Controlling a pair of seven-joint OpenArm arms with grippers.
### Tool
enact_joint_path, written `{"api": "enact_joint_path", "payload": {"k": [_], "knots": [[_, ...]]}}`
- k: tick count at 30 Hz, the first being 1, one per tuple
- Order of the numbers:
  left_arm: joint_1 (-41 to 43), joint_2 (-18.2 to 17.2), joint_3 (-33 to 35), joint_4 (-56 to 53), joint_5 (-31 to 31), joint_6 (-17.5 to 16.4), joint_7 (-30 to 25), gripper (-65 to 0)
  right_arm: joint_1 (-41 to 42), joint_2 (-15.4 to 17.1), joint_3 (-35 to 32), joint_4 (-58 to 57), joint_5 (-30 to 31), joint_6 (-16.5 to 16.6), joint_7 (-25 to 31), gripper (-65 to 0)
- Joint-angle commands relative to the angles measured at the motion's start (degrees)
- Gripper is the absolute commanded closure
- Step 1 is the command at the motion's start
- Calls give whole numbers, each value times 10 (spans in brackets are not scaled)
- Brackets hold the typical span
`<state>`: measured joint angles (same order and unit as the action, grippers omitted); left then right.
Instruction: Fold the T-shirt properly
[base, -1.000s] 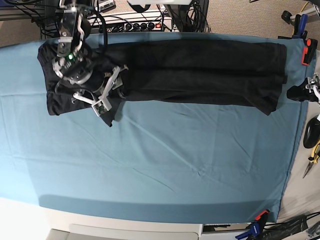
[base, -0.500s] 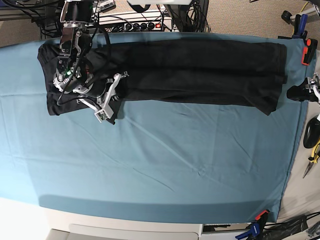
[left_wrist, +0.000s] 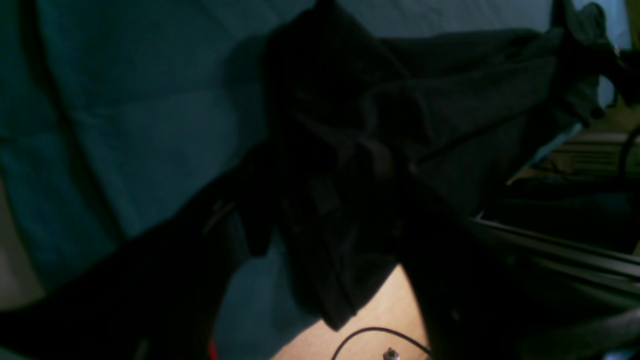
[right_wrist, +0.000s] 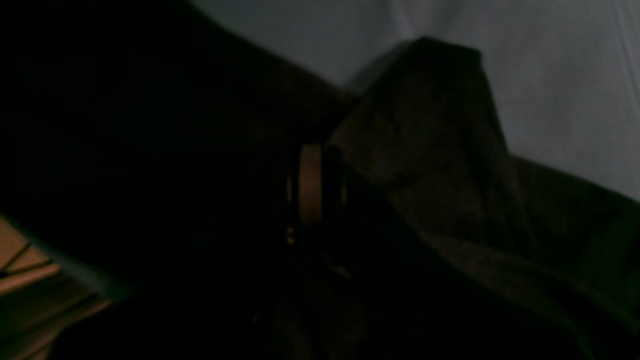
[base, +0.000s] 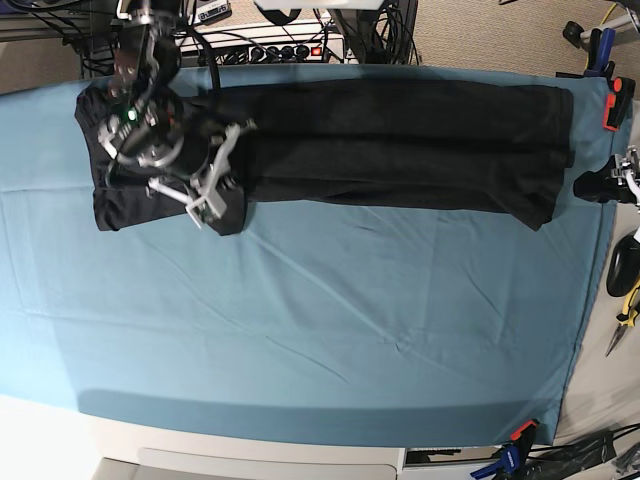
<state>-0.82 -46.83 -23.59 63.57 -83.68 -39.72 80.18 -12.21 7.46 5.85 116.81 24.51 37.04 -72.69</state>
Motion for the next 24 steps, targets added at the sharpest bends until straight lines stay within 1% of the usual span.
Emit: {"api": "enact_joint_path", "payload": {"k": [1, 4, 9, 12, 16, 18, 19, 20, 21, 22, 24], "knots": [[-8, -17, -6, 7, -13, -3, -2, -270, -9, 2, 1, 29, 12, 4, 9, 0], [-8, -17, -6, 7, -13, -3, -2, -270, -54, 3, 1, 88, 12, 7, 10, 0], [-8, -17, -6, 7, -13, -3, -2, -270, -127, 33, 3, 167, 9, 7, 11, 0], [-8, -17, -6, 7, -13, -3, -2, -270, -151, 50, 3, 174, 5, 7, 12, 0], [-8, -17, -6, 7, -13, -3, -2, -270, -161, 56, 3, 174, -29, 6, 26, 0], [-8, -17, -6, 7, -13, -3, -2, -271, -166, 56, 3, 174, -31, 7, 39, 0], [-8, -17, -6, 7, -13, -3, -2, -271, -167, 55, 3, 174, -31, 7, 44, -64], [-8, -17, -6, 7, -13, -3, -2, -271, -168, 55, 3, 174, -31, 7, 47, -157], [-8, -18, -6, 7, -13, -3, -2, -271, -169, 56, 3, 174, -31, 6, 54, -235], [-7, -18, -6, 7, -13, -3, -2, -271, -170, 56, 3, 174, -32, 6, 60, -280], [-7, -18, -6, 7, -13, -3, -2, -271, -170, 55, 7, 174, -35, -2, 76, -290]]}}
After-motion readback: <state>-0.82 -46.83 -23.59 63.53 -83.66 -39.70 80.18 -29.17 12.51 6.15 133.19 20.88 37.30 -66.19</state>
